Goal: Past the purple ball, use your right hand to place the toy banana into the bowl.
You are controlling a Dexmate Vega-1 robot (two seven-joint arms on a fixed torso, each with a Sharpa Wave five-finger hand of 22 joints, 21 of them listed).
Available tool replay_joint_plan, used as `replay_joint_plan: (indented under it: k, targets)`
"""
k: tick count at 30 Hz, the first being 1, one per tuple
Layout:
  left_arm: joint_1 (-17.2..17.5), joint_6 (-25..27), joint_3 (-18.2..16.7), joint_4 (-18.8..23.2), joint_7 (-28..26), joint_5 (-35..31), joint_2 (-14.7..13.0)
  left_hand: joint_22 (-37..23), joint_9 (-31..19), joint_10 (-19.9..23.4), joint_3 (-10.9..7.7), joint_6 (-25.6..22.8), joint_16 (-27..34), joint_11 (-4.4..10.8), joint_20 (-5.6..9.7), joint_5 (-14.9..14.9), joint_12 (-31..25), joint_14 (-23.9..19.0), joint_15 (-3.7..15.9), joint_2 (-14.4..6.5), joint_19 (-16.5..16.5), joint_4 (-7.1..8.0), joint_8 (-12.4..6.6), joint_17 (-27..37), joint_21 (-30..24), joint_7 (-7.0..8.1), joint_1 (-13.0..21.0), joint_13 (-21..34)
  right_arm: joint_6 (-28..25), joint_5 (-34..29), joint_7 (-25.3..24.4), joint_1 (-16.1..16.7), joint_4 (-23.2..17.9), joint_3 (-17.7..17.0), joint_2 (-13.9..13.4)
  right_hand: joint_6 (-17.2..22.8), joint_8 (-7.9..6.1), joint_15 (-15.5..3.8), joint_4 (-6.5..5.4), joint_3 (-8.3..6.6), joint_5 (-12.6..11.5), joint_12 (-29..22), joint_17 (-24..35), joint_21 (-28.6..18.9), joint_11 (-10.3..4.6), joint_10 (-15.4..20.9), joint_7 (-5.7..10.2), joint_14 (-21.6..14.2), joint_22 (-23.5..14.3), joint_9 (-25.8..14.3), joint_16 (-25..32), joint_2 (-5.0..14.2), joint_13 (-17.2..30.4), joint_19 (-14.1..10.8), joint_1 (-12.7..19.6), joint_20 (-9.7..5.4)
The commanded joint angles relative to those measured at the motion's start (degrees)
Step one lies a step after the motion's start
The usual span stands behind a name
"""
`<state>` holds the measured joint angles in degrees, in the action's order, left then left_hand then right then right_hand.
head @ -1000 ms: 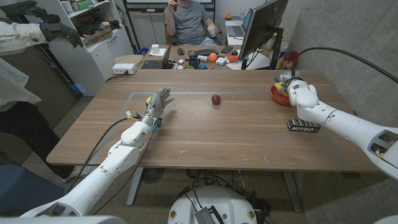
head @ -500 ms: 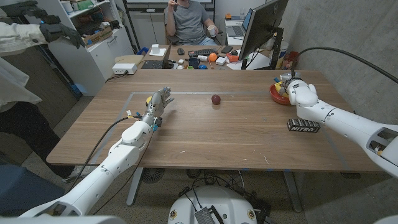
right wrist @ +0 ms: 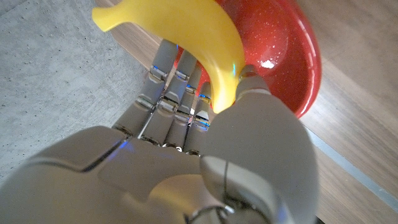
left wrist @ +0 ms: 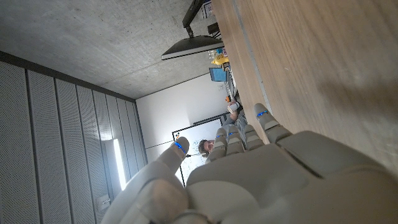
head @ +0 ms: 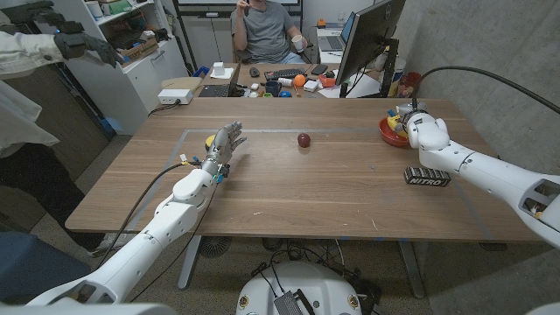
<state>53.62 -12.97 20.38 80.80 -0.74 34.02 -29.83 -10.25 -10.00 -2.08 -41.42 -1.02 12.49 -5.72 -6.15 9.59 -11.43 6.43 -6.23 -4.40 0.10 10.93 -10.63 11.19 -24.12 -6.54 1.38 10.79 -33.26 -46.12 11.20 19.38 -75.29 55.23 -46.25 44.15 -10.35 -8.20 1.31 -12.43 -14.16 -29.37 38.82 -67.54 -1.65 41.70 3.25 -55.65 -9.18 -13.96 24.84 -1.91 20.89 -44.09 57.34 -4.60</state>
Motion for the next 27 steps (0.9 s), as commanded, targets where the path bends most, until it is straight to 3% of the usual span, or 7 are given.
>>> replay_joint_plan:
  k: [1, 12, 14, 16, 21, 24, 27]
  targets:
    - [-0.4, -0.04, 0.24, -0.39, 0.24, -0.04, 0.26, -0.3, -0.25, 0.01, 0.21, -0.2, -0.01, -0.31, -0.1, 0.35, 0.03, -0.02, -0.1, -6.1, 0.18, -0.04, 0.11, 0.17, 0.26, -0.18, -0.59, 0.1, -0.29, -0.77, 1.31, -0.23, -0.52, 0.65, -0.61, -2.48, 0.3, -3.61, -0.33, -0.07, -1.01, 0.8, -0.6, 1.12, 0.18, -1.82, 0.17, 0.77, -0.12, 0.36, -1.19, 5.03, -0.53, -0.89, 4.3, -4.03]
    - [-0.64, -0.25, 0.34, -0.63, 0.65, -0.11, 0.22, -0.3, -0.25, 0.01, 0.25, -0.22, -0.02, -0.35, -0.08, 0.36, 0.03, -0.05, -0.1, -6.11, 0.26, -0.04, 0.1, 0.16, 0.36, -0.14, -0.58, 0.1, -0.6, -2.67, 3.35, -0.5, -1.07, 1.56, -0.87, -12.22, 0.3, -2.78, 0.6, -0.47, -4.17, 6.03, -3.69, 4.46, -1.08, -11.31, 2.18, 4.63, -0.19, 1.81, -6.31, 1.34, -3.23, -2.77, 2.94, -2.67]
    - [-0.66, -0.3, 0.31, -0.77, 0.77, 0.08, 0.33, -0.3, -0.25, 0.04, 0.26, -0.24, -0.03, -0.26, -0.09, 0.36, 0.02, -0.05, -0.04, -6.1, 0.27, -0.04, 0.1, 0.16, 0.38, -0.16, -0.58, 0.1, -0.41, -2.79, 3.42, -0.4, -1.27, 1.5, -0.98, -14.74, 0.26, -2.33, 0.44, -0.22, -4.84, 7.94, -4.86, 5.35, -1.67, -14.07, 2.58, 6.14, -0.17, 2.09, -7.8, 0.31, -4.02, -3.57, 1.82, -1.98]
    - [-0.66, -0.19, 0.32, -0.74, 0.81, 0.1, 0.27, -0.3, -0.25, 0.03, 0.28, -0.24, -0.03, -0.32, -0.08, 0.36, 0.03, -0.06, -0.05, -6.1, 0.29, -0.04, 0.1, 0.16, 0.4, -0.15, -0.58, 0.1, -1.22, -3.8, 3.84, -0.56, -1.12, 1.91, -0.65, -16.1, 0.07, -1.56, 0.22, 0.3, -5.3, 9.38, -5.66, 6.72, -1.64, -16.11, 3.12, 8.82, -0.16, 2.24, -9.4, -0.84, -4.56, -2.18, 0.66, -0.55]
    - [-0.55, -0.17, 0.28, -0.62, 0.68, -0.01, 0.13, -0.3, -0.25, 0.03, 0.3, -0.26, -0.03, -0.3, -0.08, 0.36, 0.03, -0.08, -0.07, -6.09, 0.32, -0.05, 0.1, 0.16, 0.44, -0.14, -0.58, 0.09, -0.75, -3.57, 4.36, -0.56, -1.39, 1.58, -0.67, -17.48, -0.39, -1.16, -2.27, 2.76, -5.93, 11.0, -6.46, 9.67, -1.86, -17.24, 3.43, 11.48, -0.26, 2.39, -10.8, -2.45, -5.52, 1.17, -4.92, 1.82]
    - [-0.49, -0.16, 0.27, -0.5, 0.63, -0.04, 0.08, -0.3, -0.25, 0.07, 0.31, -0.29, -0.04, -0.31, -0.08, 0.36, 0.01, -0.08, -0.09, -6.09, 0.34, -0.05, 0.09, 0.15, 0.47, -0.15, -0.57, 0.09, -0.63, -3.62, 4.24, -0.48, -1.68, 1.38, -0.73, -18.25, -0.61, -0.3, -4.57, 4.76, -6.43, 12.15, -6.99, 13.2, -1.54, -17.67, 3.34, 14.83, -0.29, 2.54, -12.08, -2.52, -6.29, 5.72, -9.31, 5.31]
    - [-0.42, -0.25, 0.27, -0.42, 0.61, -0.13, 0.01, -0.3, -0.25, 0.11, 0.3, -0.3, -0.05, -0.31, -0.06, 0.37, 0.0, -0.07, -0.08, -6.11, 0.38, -0.06, 0.09, 0.15, 0.5, -0.17, -0.56, 0.09, -0.41, -3.03, 4.31, -0.31, -1.93, 0.91, -0.78, -18.7, -0.66, 0.09, -5.59, 5.73, -6.65, 12.83, -7.42, 15.16, -1.4, -18.23, 3.57, 17.53, -0.28, 2.58, -13.05, -2.61, -6.63, 8.2, -11.25, 6.58]
